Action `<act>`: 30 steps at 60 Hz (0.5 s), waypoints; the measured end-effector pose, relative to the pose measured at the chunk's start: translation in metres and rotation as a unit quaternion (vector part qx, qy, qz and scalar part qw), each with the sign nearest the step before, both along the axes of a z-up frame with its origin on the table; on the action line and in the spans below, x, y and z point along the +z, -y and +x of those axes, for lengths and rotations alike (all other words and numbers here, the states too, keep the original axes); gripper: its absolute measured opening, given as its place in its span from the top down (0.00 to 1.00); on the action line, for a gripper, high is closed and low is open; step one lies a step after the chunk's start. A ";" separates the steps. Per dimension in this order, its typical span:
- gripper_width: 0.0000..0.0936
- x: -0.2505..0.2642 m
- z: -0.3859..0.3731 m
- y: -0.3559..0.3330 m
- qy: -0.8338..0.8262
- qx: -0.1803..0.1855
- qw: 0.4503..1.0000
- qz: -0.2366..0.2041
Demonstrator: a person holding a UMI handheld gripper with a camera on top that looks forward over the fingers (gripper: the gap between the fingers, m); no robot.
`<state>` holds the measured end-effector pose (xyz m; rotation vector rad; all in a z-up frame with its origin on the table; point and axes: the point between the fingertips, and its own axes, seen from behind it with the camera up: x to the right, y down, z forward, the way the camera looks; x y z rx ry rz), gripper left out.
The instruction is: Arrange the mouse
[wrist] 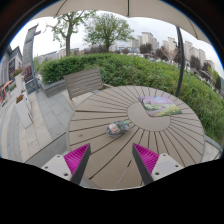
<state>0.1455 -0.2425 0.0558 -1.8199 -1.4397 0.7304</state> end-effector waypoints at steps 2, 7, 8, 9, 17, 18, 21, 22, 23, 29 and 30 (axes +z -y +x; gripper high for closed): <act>0.08 -0.004 -0.010 -0.003 -0.007 0.003 1.000 0.004; 0.08 -0.017 -0.031 -0.010 -0.019 0.010 1.000 0.017; 0.08 -0.020 -0.035 -0.012 -0.020 0.010 1.000 0.020; 0.08 -0.024 -0.040 -0.013 -0.020 0.010 1.000 0.021; 0.08 -0.046 -0.070 -0.020 -0.020 -0.001 1.000 0.014; 0.08 -0.049 -0.073 -0.020 -0.019 -0.004 1.000 0.011; 0.08 -0.058 -0.084 -0.022 -0.016 -0.012 1.000 -0.001; 0.08 -0.061 -0.087 -0.022 -0.015 -0.013 1.000 -0.004; 0.08 -0.063 -0.091 -0.023 -0.014 -0.015 1.000 -0.006; 0.08 -0.072 -0.110 -0.032 -0.015 -0.023 1.000 -0.003; 0.08 -0.072 -0.114 -0.033 -0.017 -0.024 1.000 -0.002</act>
